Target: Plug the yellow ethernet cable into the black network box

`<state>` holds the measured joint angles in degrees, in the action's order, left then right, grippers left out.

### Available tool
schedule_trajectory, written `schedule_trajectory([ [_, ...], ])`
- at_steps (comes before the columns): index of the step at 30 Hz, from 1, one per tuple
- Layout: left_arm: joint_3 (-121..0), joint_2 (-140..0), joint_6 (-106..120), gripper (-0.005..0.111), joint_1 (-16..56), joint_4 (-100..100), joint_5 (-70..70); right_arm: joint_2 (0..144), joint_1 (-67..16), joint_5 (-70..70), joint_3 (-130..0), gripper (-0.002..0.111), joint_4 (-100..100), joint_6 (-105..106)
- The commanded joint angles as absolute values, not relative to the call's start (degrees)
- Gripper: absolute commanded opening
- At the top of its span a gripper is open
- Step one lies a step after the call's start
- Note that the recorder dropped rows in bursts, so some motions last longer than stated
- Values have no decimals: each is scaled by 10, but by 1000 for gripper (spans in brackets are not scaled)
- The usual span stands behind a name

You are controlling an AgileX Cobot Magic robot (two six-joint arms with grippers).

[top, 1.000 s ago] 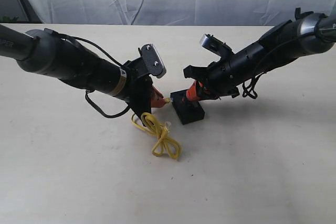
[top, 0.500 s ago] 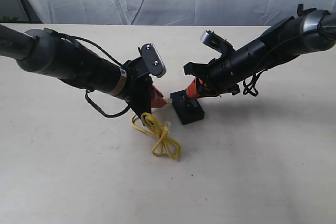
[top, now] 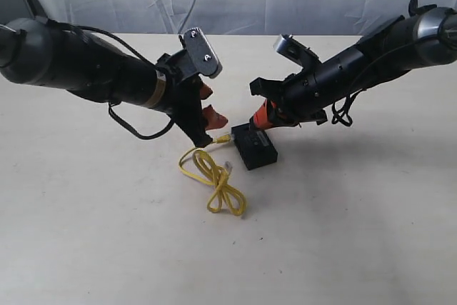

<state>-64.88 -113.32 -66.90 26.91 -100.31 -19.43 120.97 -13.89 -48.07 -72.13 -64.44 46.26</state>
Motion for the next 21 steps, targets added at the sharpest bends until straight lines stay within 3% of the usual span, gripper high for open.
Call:
schedule_trajectory([
  [1,-650,-1106,-712,61,269,-999,-181,1188,-132,-484,-723,-1,-618,433],
  [4,-650,-1096,-769,58,251,-999,-184,1175,-124,-482,-723,-1,-585,400],
  [8,-650,-1069,-852,28,193,-999,-281,1151,-113,-492,-723,-1,-529,357],
  [13,-650,-1048,-877,0,139,-999,-386,1137,-111,-494,-723,-1,-477,312],
  [21,-650,-1029,-943,0,98,-999,-462,1119,-111,-518,-723,-1,-465,284],
])
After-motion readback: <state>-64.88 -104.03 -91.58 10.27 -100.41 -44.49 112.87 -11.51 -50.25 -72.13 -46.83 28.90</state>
